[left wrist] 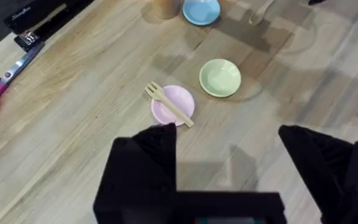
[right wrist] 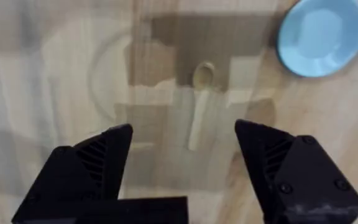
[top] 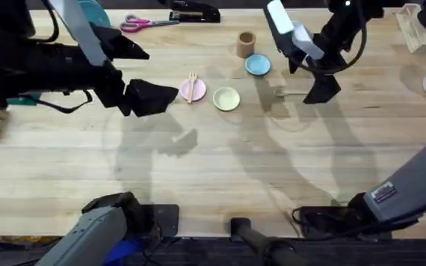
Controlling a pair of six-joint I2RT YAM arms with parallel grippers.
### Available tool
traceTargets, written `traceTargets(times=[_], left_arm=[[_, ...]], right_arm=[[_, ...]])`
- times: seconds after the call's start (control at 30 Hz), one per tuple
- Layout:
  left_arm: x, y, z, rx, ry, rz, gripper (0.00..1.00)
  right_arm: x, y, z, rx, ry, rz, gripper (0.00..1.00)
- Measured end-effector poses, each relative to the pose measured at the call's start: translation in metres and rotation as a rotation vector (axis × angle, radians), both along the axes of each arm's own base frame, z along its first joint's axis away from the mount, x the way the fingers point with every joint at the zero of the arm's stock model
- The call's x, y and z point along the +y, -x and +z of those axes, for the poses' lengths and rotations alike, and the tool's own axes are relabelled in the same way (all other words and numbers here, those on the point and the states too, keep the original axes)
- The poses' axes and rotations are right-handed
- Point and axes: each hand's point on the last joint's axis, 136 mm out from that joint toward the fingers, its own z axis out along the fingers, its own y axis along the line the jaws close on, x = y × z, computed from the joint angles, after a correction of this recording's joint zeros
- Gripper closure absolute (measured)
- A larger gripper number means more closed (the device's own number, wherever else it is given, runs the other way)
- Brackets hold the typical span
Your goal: Pick up a utensil and set it on the pink plate, then put the other utensil in the container.
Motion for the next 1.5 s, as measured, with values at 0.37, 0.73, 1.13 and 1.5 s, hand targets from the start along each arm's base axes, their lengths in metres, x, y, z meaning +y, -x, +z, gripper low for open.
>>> traceTargets(times=[0.37,0.73,1.13,1.5], left_arm=[[0.0,0.0,0.0,0.0,0.0,0.0,0.005],[0.0,0.0,0.0,0.0,0.0,0.0,0.005],[0.0,0.0,0.0,0.0,0.0,0.0,0.005],[0.0,0.0,0.0,0.0,0.0,0.0,0.005]], right_arm=[[0.002,-0.011,-0.022,0.033,0.004,-0.007,0.006],[0.002,-0.014,-0.045,0.077,0.015,-0.058,0.007],[0.003,-0.015,-0.051,0.099,0.014,-0.08,0.082],[0.008,-0.021,-0.055,0.078,0.02,-0.13,0.153]])
